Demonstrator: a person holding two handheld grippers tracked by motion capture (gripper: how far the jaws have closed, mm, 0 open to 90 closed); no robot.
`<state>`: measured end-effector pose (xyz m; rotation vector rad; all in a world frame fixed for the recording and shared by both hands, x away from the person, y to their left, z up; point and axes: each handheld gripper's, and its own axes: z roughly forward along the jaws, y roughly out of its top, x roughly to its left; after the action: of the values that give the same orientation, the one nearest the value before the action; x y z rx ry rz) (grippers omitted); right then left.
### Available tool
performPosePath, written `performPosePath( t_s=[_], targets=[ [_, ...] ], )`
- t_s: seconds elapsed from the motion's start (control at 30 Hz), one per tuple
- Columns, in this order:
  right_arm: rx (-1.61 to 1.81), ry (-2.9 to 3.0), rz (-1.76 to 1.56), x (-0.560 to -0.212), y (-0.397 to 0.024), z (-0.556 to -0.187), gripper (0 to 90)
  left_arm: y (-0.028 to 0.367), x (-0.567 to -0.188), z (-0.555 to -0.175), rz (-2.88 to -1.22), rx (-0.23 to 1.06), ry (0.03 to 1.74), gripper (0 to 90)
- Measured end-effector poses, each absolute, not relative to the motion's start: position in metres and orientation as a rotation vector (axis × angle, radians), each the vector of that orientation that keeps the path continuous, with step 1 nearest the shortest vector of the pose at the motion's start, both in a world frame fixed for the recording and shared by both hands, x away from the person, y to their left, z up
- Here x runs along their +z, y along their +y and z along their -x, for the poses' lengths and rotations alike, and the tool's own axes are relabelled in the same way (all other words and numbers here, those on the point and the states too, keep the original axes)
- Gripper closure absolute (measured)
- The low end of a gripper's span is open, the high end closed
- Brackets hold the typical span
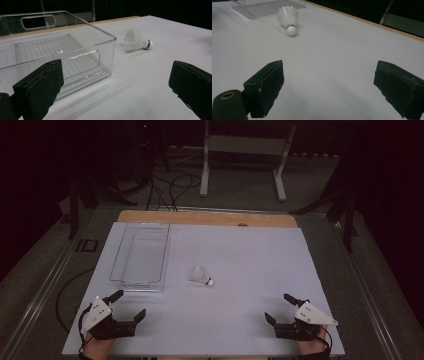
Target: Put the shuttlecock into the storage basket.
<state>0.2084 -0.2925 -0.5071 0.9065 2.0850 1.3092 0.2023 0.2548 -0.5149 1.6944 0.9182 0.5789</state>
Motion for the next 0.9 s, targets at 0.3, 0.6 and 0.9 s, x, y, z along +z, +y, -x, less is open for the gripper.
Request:
performPosePath(
  t_s=[0.3,0.6,0.9],
  targets=[
    [1.307,2.097,-0.893,-0.5073,-0.2911,-0.2077,9.3,0.2551,-0.5145,-0.2021,-1.69,0.577,0.916,0.5],
    [1.318,2.102,-0.889,-0.5068,-0.2911,-0.2074,9.3,0.2546,-0.5139,-0.2019,-1.692,0.571,0.909,0.5],
    [1.308,2.094,-0.885,-0.5056,-0.2909,-0.2068,9.3,0.2538,-0.5123,-0.2016,-1.697,0.573,0.902,0.5]
  ],
)
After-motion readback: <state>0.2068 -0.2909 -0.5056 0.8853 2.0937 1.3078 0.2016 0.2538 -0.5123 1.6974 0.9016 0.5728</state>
